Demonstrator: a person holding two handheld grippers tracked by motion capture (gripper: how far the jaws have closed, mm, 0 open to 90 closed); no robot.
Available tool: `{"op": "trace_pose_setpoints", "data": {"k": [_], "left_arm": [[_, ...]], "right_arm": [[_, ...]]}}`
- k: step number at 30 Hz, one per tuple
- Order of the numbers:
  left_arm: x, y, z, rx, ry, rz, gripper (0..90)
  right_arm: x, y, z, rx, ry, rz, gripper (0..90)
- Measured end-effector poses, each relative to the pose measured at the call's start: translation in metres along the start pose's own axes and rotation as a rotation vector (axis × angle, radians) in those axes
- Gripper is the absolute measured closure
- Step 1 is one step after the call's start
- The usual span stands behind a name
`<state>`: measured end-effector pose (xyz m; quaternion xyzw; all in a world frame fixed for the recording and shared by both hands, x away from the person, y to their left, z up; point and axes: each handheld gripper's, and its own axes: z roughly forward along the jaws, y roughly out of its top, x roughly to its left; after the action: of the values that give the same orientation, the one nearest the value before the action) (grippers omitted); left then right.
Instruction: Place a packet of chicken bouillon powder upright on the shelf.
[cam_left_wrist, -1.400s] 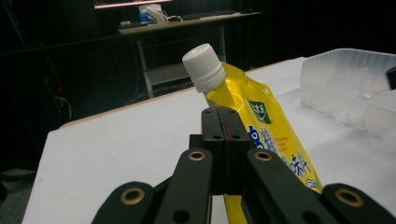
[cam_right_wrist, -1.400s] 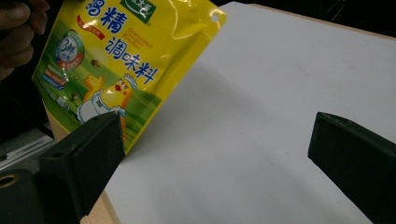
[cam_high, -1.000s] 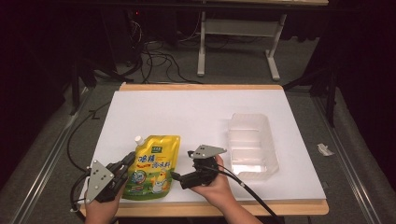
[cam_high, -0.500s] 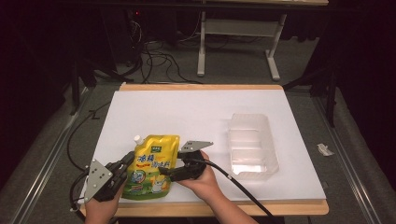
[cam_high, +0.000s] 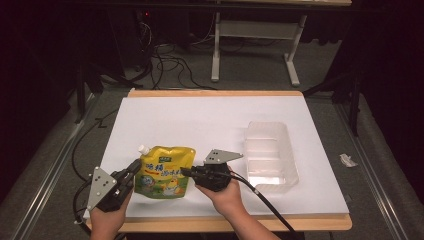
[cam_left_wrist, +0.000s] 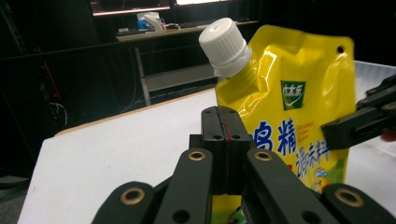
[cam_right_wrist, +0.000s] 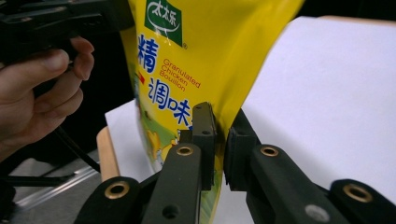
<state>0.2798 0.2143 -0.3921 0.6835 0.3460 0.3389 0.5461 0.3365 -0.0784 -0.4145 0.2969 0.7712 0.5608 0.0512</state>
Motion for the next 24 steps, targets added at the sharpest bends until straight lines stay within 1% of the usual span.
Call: {"op": "trace_pose_setpoints", "data": {"k": [1,2,3,4,5,6,7,8,12,13,14,15,17,20,21,22,23,24], "left_arm": [[0.000,0.000,0.002,0.004,-0.002,0.001,90.0],[-0.001,0.000,0.005,0.003,-0.004,-0.001,90.0],[-0.003,0.001,0.011,0.005,-0.010,-0.003,90.0],[-0.004,0.002,0.014,0.006,-0.014,-0.005,90.0],[-0.004,0.002,0.014,0.006,-0.014,-0.005,90.0],[-0.007,0.003,0.021,0.008,-0.022,-0.007,90.0],[-0.007,0.003,0.021,0.008,-0.022,-0.007,90.0],[-0.009,0.003,0.026,0.010,-0.030,-0.008,90.0],[-0.018,0.006,0.043,0.025,-0.055,-0.011,90.0],[-0.023,0.007,0.050,0.031,-0.067,-0.011,90.0],[-0.023,0.007,0.050,0.031,-0.067,-0.011,90.0],[-0.027,0.007,0.055,0.034,-0.075,-0.020,90.0],[-0.033,0.008,0.061,0.038,-0.080,-0.025,90.0],[-0.043,0.007,0.069,0.046,-0.104,-0.029,90.0],[-0.048,0.005,0.072,0.056,-0.121,-0.018,90.0],[-0.048,0.005,0.072,0.056,-0.121,-0.018,90.0],[-0.051,0.004,0.073,0.061,-0.127,-0.012,90.0],[-0.052,0.003,0.073,0.066,-0.133,-0.010,90.0]], "right_arm": [[0.001,0.001,-0.003,0.000,-0.011,-0.011,86.5],[0.001,0.001,-0.003,0.000,-0.011,-0.011,86.5],[0.001,0.003,-0.009,0.007,-0.034,-0.031,86.5],[0.001,0.003,-0.012,0.010,-0.046,-0.044,86.5],[0.001,0.003,-0.012,0.010,-0.046,-0.044,86.5],[0.001,0.005,-0.020,0.013,-0.068,-0.061,86.5],[0.001,0.005,-0.020,0.013,-0.068,-0.061,86.5],[0.001,0.005,-0.023,0.013,-0.077,-0.072,86.5],[-0.002,0.007,-0.043,0.026,-0.124,-0.116,86.5],[-0.003,0.006,-0.051,0.027,-0.139,-0.136,86.5],[-0.003,0.006,-0.051,0.027,-0.139,-0.136,86.5],[-0.002,0.004,-0.060,0.031,-0.162,-0.151,86.7],[-0.002,0.004,-0.063,0.031,-0.167,-0.155,86.7],[-0.003,-0.002,-0.076,0.031,-0.196,-0.168,86.7],[-0.005,-0.008,-0.083,0.029,-0.208,-0.158,86.8],[-0.005,-0.008,-0.083,0.029,-0.208,-0.158,86.8],[-0.006,-0.010,-0.085,0.026,-0.209,-0.154,86.8],[-0.007,-0.016,-0.089,0.020,-0.208,-0.137,86.8]]}}
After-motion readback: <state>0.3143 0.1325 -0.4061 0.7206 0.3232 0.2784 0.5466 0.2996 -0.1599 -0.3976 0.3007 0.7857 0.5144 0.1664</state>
